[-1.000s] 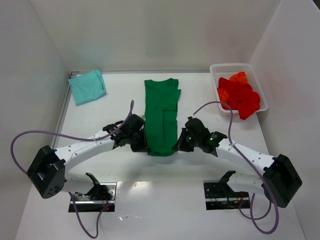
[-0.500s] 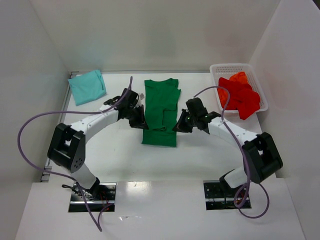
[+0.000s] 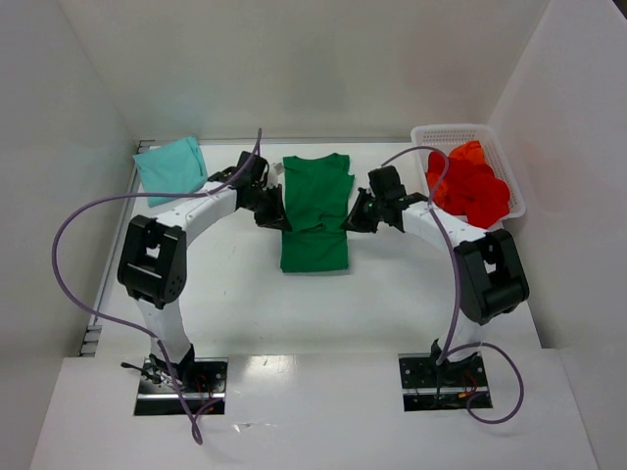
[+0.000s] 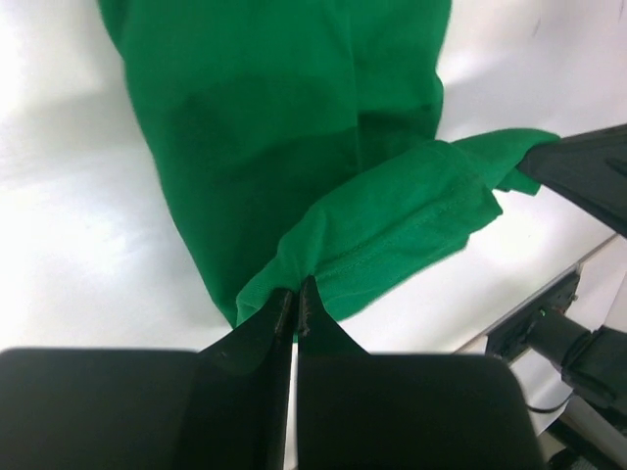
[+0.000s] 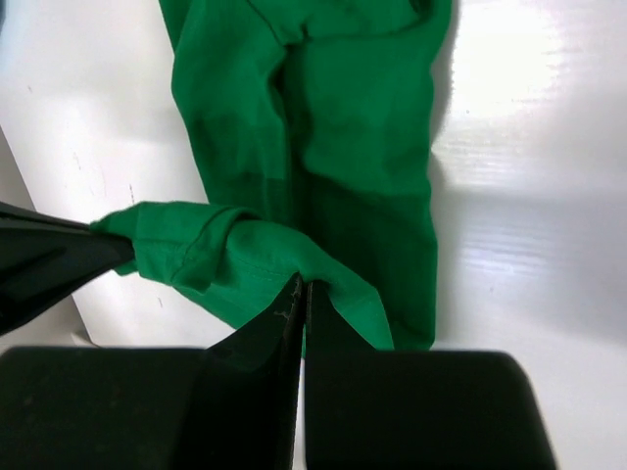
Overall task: Fold and stack the t-shirts
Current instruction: Fold the folded rectangular tshirt in 1/3 of the way
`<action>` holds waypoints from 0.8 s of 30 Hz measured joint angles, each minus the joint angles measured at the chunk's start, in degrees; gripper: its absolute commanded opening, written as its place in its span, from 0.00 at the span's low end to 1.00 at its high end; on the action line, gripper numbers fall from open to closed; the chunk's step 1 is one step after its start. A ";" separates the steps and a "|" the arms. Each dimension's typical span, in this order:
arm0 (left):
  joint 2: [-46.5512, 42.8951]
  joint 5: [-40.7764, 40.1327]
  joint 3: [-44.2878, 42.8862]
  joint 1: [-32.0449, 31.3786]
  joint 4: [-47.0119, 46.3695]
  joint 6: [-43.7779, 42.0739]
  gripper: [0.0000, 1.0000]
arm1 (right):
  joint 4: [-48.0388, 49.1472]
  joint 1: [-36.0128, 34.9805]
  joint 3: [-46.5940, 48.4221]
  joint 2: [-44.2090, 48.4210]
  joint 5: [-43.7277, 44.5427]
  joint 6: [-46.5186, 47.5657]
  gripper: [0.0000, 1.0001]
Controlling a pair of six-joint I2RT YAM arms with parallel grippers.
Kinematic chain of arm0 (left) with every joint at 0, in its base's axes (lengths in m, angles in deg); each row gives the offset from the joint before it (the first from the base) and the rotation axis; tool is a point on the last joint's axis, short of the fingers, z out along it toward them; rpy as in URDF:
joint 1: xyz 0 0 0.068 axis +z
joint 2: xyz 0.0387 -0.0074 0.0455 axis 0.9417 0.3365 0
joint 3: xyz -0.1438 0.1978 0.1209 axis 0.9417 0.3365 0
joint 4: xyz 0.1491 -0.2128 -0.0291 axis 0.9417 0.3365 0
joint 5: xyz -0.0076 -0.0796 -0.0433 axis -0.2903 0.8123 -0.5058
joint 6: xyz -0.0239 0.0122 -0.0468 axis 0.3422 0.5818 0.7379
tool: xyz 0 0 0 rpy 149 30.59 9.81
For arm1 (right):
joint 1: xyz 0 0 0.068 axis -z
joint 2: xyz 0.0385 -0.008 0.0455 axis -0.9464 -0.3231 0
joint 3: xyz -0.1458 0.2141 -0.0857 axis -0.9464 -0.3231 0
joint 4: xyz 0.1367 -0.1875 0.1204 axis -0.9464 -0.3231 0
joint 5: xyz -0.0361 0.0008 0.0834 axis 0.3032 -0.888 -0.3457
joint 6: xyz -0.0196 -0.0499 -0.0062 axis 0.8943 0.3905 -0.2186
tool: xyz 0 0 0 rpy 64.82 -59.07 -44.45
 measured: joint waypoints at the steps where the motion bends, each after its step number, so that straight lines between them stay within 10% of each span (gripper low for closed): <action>1: 0.65 0.17 -0.52 0.33 -0.05 -0.22 0.00 | 0.15 0.06 0.49 -0.73 -0.06 0.23 0.00; 24: 13.36 3.05 -11.33 2.99 -0.07 -4.25 0.10 | 1.48 2.77 9.71 -12.48 -0.74 3.18 0.00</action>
